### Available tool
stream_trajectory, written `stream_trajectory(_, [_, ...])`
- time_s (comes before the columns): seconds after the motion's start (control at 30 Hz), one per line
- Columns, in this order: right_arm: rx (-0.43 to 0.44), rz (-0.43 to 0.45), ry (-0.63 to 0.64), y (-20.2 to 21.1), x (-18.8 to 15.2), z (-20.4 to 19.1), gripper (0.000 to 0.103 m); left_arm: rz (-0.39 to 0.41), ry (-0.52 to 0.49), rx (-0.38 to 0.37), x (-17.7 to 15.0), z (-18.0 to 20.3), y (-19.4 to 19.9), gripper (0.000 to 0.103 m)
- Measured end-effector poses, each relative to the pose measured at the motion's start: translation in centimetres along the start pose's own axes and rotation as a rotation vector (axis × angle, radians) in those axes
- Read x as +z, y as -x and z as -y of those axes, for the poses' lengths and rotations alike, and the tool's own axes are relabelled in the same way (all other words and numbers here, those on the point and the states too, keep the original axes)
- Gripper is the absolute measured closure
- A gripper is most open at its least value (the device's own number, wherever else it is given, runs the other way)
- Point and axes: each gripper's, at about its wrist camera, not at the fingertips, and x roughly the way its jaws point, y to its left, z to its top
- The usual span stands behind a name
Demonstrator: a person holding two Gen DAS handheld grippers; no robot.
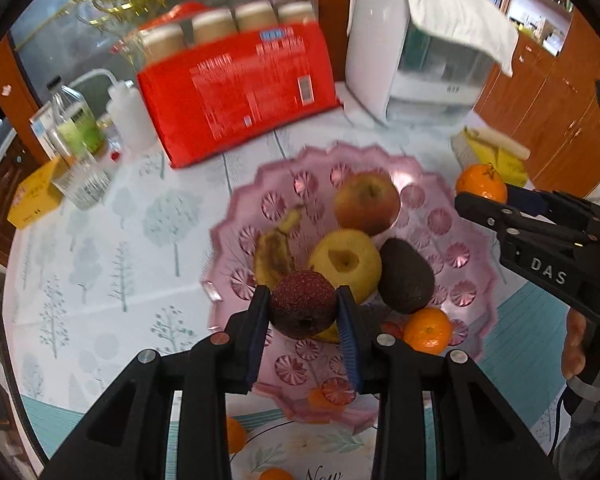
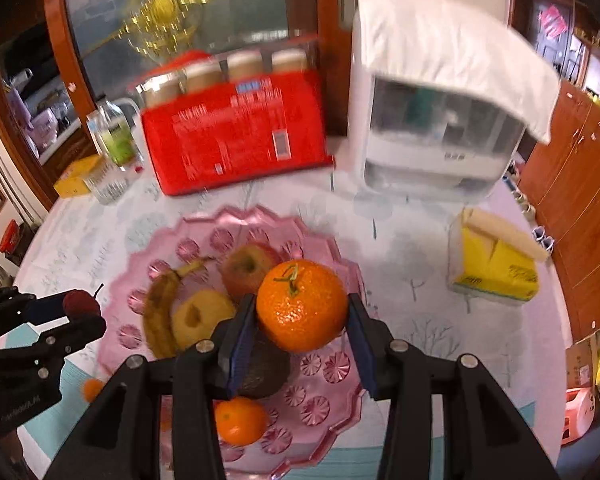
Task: Organize fruits
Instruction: 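Carry lychee and orange into the pink bowl and open both tools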
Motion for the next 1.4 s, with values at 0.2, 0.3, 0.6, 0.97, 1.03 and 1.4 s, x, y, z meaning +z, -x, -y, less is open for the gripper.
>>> stream_trajectory(0.2, [0.013,-0.042,0.019,-3.2,-0.6,0.4,0.058,-0.05,0.01,-0.008,-0.2,0.7,-3.0,0.071])
stream_trajectory(0.3, [0.017,-0.048,0.028,-4.0,-0.6,0.3,0.058,-0.065,0.005,-0.009,-0.3,1.0,-3.9,0.071])
stream_trajectory(0.6, [-0.002,-0.095,0.04,-6.4,-1.1,-0.2,0.058,-0.077,-0.016,0.003,-0.9,1.3,-4.8,0.062])
stream_trajectory(0.97, [0.001,-0.087,0.03,-5.6,-1.5,-0.2,0.044,-0.041,-0.03,0.025,-1.6,2.0,-3.5,0.025])
stream_trajectory(1.03, [0.003,-0.077,0.029,-5.0,-1.6,-0.3,0.044,-0.041,-0.025,0.023,-1.7,1.9,-3.4,0.025])
stream_trajectory(1.4, [0.019,-0.07,0.008,-4.0,-2.2,-0.4,0.044,-0.035,-0.011,0.027,-2.3,1.8,-2.1,0.024])
